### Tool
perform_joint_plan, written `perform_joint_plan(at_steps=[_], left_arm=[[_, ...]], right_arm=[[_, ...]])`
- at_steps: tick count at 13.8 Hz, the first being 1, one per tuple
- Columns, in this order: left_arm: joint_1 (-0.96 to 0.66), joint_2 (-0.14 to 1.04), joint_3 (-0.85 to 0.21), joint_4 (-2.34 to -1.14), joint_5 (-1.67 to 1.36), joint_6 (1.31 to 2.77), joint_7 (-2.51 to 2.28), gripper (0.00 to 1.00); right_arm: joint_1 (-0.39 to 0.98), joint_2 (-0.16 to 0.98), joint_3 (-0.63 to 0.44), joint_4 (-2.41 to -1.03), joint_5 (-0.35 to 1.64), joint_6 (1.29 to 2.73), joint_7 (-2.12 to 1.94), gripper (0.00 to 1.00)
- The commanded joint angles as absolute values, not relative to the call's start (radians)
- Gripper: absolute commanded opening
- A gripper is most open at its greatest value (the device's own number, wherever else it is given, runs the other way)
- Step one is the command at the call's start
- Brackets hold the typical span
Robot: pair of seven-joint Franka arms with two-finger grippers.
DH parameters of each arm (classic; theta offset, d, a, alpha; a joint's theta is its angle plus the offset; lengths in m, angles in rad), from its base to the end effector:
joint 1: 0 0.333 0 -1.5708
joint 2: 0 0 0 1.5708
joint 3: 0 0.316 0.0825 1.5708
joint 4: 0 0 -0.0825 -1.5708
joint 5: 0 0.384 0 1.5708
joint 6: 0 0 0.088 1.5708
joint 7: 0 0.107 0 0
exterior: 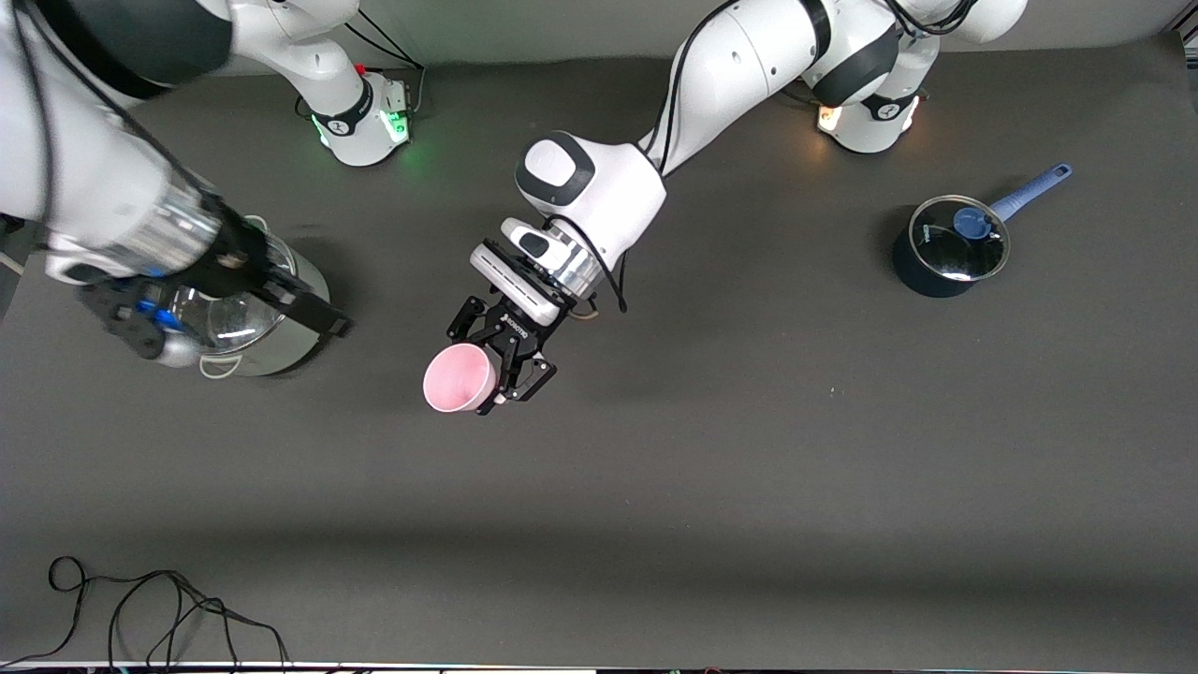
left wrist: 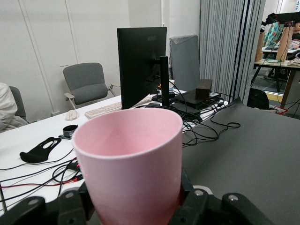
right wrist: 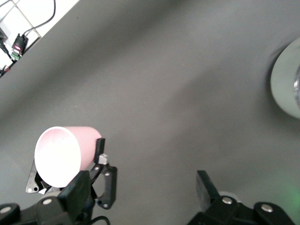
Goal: Transfer pink cup from left to right arm
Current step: 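Close the right gripper on the cup rim beside the left gripper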
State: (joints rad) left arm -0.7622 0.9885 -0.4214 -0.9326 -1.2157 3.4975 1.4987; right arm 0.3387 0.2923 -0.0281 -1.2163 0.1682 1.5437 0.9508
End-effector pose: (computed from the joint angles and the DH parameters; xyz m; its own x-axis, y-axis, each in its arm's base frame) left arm 0.5335 -0.5785 0.3877 0.1838 -0.1987 0.9627 -0.6798 -0.7330 -0.0215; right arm 0.6026 0.2159 0.6156 0.8064 -0.5813 -0.1088 -0.5912 -0.7973 -0.1214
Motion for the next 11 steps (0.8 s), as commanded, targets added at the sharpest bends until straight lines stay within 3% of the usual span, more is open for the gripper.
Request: perform_joint_plan(at_steps=[1,8,11], left_arm=[[-0.779,0.983,-0.402,-0.922,-1.218,3.507,1.477,0.0],[-0.779,0.983,-0.402,-0.922,-1.218,3.507,1.477,0.0],[-0.778,0.983,-0.4,-0.922,-1.218,3.507,1.477,0.0]], right_arm=[[0.37,0.363,-0.037,-1.144,0.186,1.54,0.991,1.0],[0.419,0.44,-0.037,-1.143,0.183,1.721,1.095,1.0],[0.439,0.472,-0.038,-1.143,0.176,1.733,1.095,1.0]])
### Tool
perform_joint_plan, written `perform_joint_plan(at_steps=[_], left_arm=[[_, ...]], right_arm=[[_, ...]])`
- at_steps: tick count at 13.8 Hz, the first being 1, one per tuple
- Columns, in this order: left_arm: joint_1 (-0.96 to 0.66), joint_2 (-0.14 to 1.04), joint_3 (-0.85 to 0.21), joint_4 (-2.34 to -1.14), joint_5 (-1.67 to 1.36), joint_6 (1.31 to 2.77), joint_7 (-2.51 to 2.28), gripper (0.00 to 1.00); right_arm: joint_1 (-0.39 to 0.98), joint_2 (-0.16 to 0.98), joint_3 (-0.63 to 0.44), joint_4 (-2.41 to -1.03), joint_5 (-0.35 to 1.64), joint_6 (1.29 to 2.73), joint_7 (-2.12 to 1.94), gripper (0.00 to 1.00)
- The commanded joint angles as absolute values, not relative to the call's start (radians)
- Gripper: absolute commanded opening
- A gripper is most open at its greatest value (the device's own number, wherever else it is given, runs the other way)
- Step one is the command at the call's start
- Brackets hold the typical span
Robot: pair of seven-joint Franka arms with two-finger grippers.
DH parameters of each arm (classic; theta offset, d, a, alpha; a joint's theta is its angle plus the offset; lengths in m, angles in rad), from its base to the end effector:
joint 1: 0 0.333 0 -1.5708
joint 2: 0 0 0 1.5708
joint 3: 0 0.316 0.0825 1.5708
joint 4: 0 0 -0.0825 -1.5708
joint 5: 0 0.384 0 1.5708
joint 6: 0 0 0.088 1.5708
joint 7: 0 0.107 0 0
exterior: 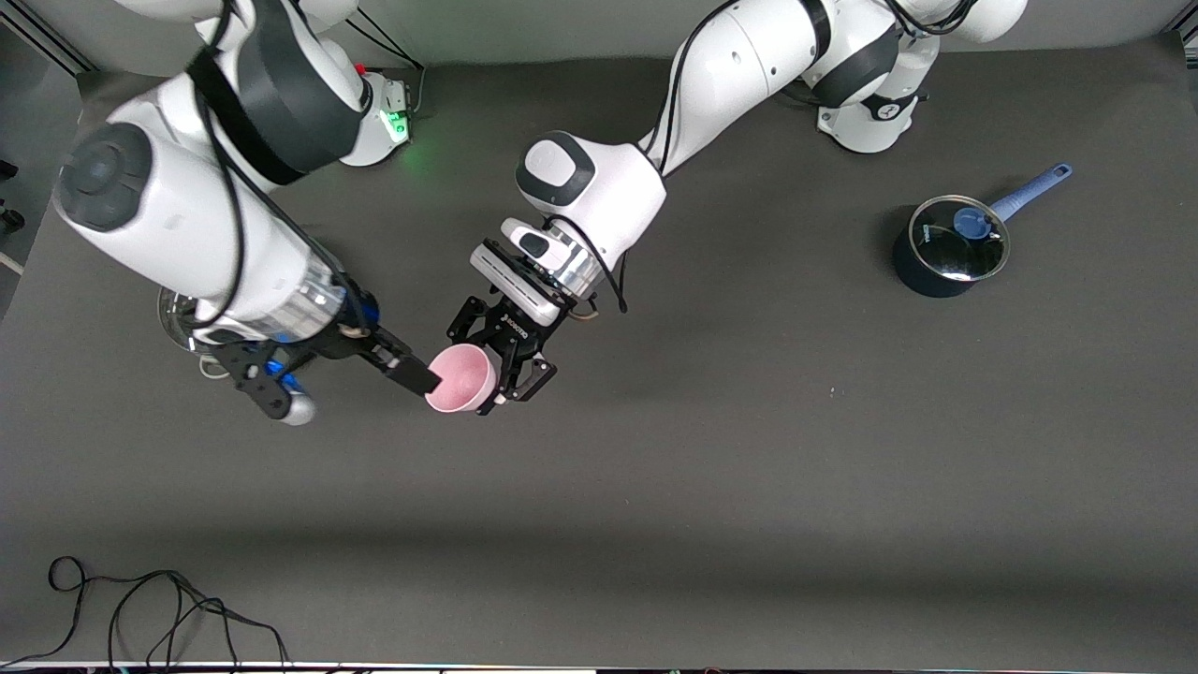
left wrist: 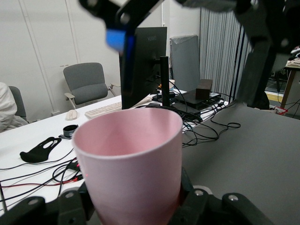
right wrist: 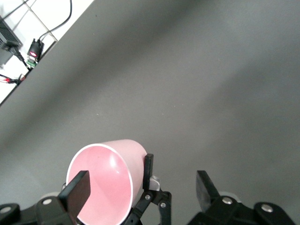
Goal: Transfer pink cup from left to right arm
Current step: 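Close the right gripper on the cup rim beside the left gripper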
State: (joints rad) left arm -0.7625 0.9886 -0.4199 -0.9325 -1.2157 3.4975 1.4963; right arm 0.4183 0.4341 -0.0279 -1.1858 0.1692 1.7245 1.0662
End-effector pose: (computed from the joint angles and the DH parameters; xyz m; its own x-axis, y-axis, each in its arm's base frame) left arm 0.5337 -0.5782 0.3876 0.1847 -0.1977 0.9627 -0.6790 -0.7339 -0.0204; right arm 0.6342 0.2825 0.5525 0.7731 -0.6283 -0.0875 -0.6332 -0.7561 -0.1656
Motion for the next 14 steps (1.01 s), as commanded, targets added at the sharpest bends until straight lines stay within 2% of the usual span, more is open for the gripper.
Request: perform_joint_plan(at_steps=[1,4,5,7,8,12,13,14], left_arm=[[-0.778,0.983,-0.402,-0.922,-1.218,3.507,1.477,0.0],[-0.778,0.983,-0.402,-0.923,-1.218,3.507,1.477,0.0],[-0.778,0.983,-0.4,-0.922,-1.218,3.507,1.477,0.0],[-0.778,0.983,-0.402,-0.922,-1.218,3.507,1.477,0.0],[-0.778,0.983,-0.4,-0.923,-1.218,3.507,1.477,0.0],[-0.778,0.983,-0.402,-0.922,-1.218,3.507,1.477,0.0],[-0.778,0.983,-0.4,-0.923,-1.218,3.507,1.477,0.0],[-0.778,0.983,-0.4,-0.923,-1.218,3.507,1.477,0.0]], right_arm=[[0.44,0.476,-0.038,-1.143,0.176,1.735,1.095,1.0],[0.44,0.476,-0.04,-1.144,0.172,1.735,1.092,0.95],[0.44,0.474,-0.038,-1.144,0.163,1.735,1.091,0.87],[0.44,0.472,-0.038,-1.144,0.147,1.733,1.089,0.58],[0.44,0.471,-0.038,-1.143,0.147,1.732,1.091,0.49],[0.442,0.469,-0.038,-1.126,0.149,1.729,1.094,0.31],[0.442,0.469,-0.038,-1.124,0.149,1.726,1.097,0.17],[0.449,0.469,-0.038,-1.124,0.149,1.727,1.126,0.12]])
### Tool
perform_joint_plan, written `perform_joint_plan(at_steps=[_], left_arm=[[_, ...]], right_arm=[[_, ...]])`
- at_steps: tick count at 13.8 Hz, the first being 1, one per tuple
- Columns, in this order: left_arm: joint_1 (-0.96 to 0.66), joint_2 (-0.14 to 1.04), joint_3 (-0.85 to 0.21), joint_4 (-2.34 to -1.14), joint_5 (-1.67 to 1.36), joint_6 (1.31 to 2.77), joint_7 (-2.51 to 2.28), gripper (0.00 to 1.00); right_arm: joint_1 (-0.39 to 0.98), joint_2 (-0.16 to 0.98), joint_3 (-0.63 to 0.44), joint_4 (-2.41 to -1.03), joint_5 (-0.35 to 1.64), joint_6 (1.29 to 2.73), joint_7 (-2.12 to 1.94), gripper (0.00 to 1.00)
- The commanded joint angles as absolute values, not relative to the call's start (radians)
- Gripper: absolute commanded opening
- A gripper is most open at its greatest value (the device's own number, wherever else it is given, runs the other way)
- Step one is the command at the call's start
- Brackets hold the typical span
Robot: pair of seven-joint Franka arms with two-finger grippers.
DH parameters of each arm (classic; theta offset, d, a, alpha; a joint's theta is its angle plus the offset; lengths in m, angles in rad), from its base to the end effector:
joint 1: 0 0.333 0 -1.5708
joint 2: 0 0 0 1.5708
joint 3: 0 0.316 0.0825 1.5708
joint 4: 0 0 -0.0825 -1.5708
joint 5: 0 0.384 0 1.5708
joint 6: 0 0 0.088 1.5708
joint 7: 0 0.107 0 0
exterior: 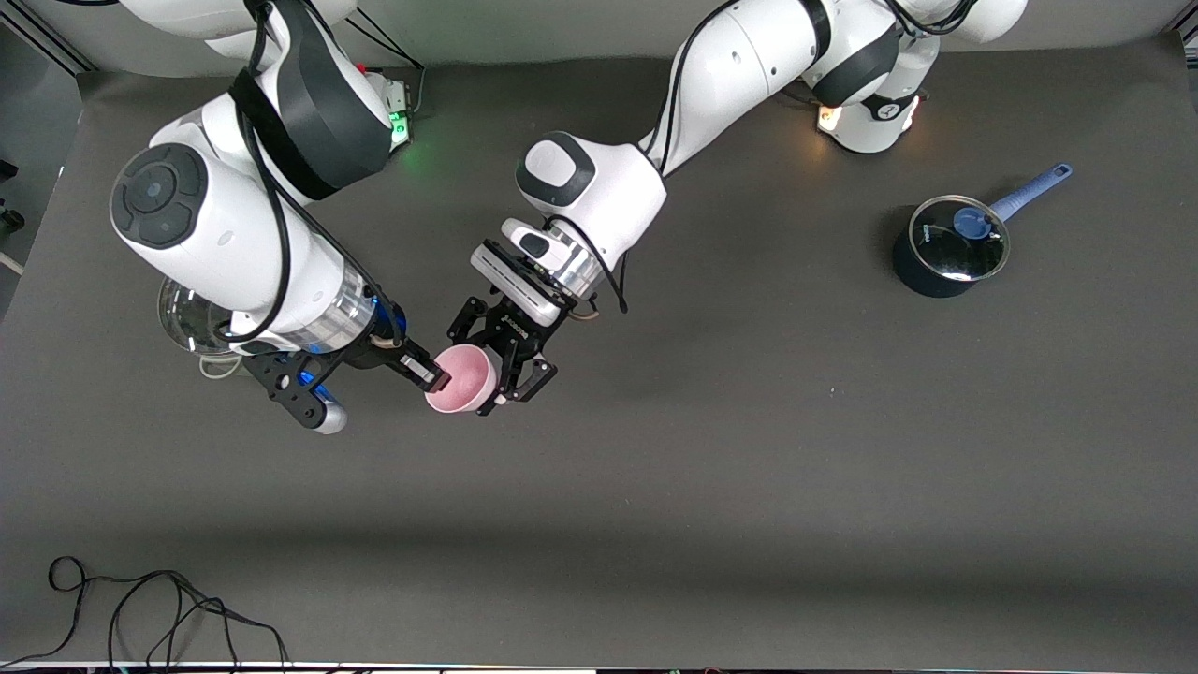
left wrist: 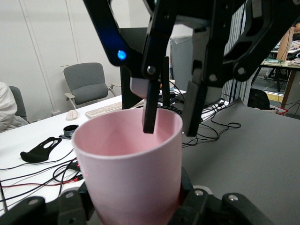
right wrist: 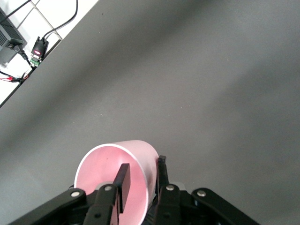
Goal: Transfer pink cup from left to right arm
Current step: 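Close the right gripper on the cup rim beside the left gripper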
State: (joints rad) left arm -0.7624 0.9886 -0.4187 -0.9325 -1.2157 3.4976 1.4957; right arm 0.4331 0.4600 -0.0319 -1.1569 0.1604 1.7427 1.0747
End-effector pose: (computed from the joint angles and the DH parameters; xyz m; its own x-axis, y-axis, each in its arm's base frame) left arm 0.5341 -0.5779 0.3875 0.1846 -0.1978 0.9627 -0.6782 -0.7346 -0.0209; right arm 0.6388 0.2925 0.5502 0.7754 -0.6277 -0.0691 -0.6287 -0.7570 -0.1782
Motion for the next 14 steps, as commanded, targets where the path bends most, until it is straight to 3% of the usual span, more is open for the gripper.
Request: perform_joint_plan(at_steps=[1,11,13,14], left_arm=[[-0.778,0.983,-0.4,-0.922,-1.218,3.507,1.477,0.0],[-0.778,0.983,-0.4,-0.923,-1.218,3.507,1.477,0.03],[-0.773,0.982,-0.385,-0.927,-1.192,3.507,1.486,0.96],[-0.778,0.979,-0.37,-0.928,-1.168,3.505,1.48,1.0]], right_arm=[[0.462,0.471,-0.04,-1.123,0.146,1.729,1.158,0.06],[0.463,0.476,-0.04,-1.121,0.146,1.732,1.163,0.0],[0.463,0.476,-0.04,-1.12,0.146,1.733,1.163,0.0],[0.463,0.476,-0.04,-1.12,0.146,1.733,1.163,0.0]])
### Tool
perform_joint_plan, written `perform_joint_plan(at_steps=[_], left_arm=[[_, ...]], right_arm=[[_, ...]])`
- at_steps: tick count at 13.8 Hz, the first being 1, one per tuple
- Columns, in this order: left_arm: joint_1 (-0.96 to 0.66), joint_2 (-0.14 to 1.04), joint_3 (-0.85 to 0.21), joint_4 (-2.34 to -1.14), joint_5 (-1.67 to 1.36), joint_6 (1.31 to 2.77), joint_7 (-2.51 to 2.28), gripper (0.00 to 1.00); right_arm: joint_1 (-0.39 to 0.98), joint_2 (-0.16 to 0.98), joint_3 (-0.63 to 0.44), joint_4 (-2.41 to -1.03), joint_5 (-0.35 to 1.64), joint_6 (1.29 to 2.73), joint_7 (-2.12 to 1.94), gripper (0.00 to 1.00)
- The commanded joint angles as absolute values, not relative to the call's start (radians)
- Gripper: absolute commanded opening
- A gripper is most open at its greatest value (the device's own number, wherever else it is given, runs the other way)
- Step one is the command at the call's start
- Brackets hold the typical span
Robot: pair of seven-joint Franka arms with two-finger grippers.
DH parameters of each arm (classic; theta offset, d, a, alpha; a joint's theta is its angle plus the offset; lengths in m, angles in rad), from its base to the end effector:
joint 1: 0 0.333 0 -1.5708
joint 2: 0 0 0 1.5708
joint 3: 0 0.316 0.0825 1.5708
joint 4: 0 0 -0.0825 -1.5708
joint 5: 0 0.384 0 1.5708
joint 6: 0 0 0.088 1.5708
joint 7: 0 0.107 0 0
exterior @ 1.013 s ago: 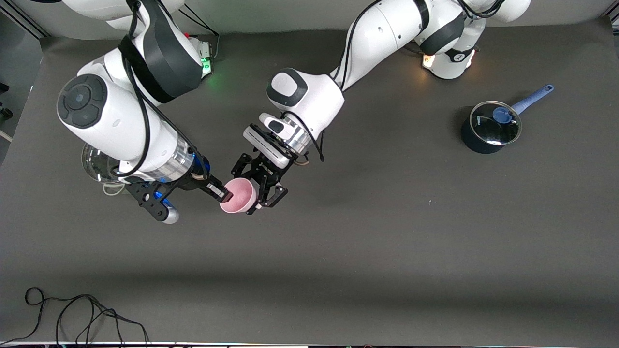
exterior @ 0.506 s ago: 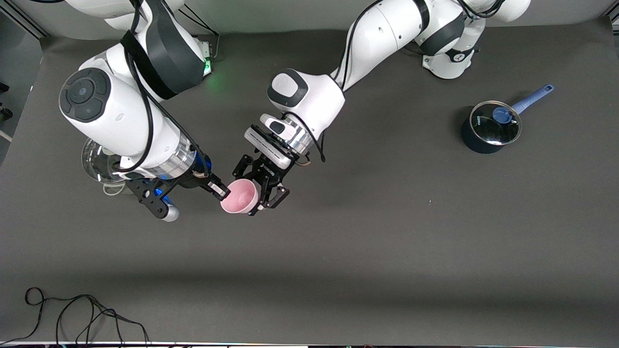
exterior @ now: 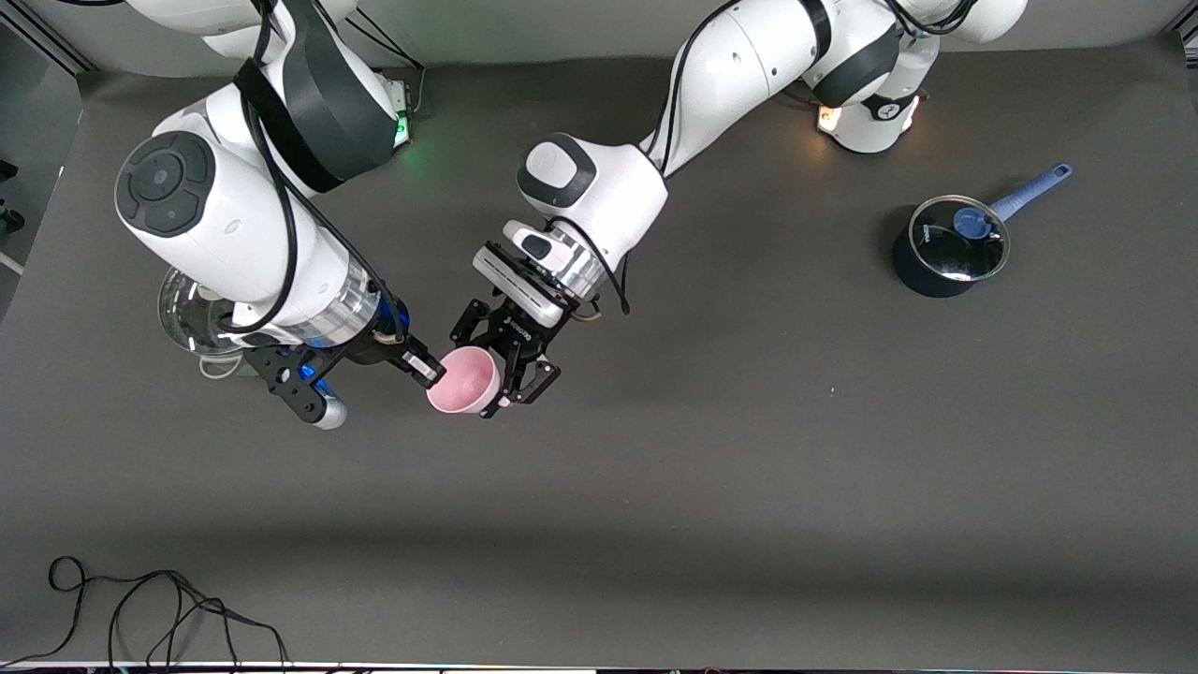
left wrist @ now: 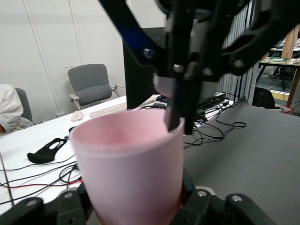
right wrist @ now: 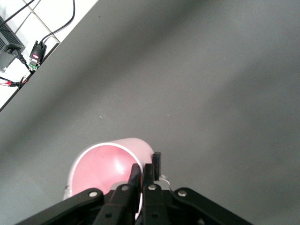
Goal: Transfer pink cup from left to right arm
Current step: 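Close the right gripper on the cup rim beside the left gripper, then open the left gripper and withdraw it while the right gripper pulls cup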
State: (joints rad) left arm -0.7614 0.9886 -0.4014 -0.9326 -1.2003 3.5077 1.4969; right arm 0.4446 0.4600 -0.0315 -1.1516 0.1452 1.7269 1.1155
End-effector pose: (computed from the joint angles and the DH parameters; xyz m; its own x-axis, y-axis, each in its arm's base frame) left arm 0.5399 -0.5719 0.3890 0.1622 -0.2137 0.9633 -0.6659 -0.7442 -0.0529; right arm 0.6345 0.2985 0.5510 0.7585 -0.6482 -0.0673 -0.6495 -0.7434 -0.1598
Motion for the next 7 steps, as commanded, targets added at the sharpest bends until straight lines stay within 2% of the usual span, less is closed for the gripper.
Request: perform_joint_plan(at_steps=[1,4,7], left_arm=[[-0.778,0.976,-0.371,-0.928,-1.167,3.504,1.479,1.0],[-0.77,0.963,-0.371,-0.942,-1.163,3.494,1.477,1.0],[-0.739,0.947,-0.368,-0.989,-1.152,3.478,1.48,1.0]], right_arm=[[0.463,0.476,-0.04,-1.12,0.146,1.733,1.163,0.0],[0.462,0.476,-0.044,-1.118,0.138,1.738,1.157,0.0],[0.436,0.482,-0.051,-1.118,0.043,1.792,1.144,0.0]])
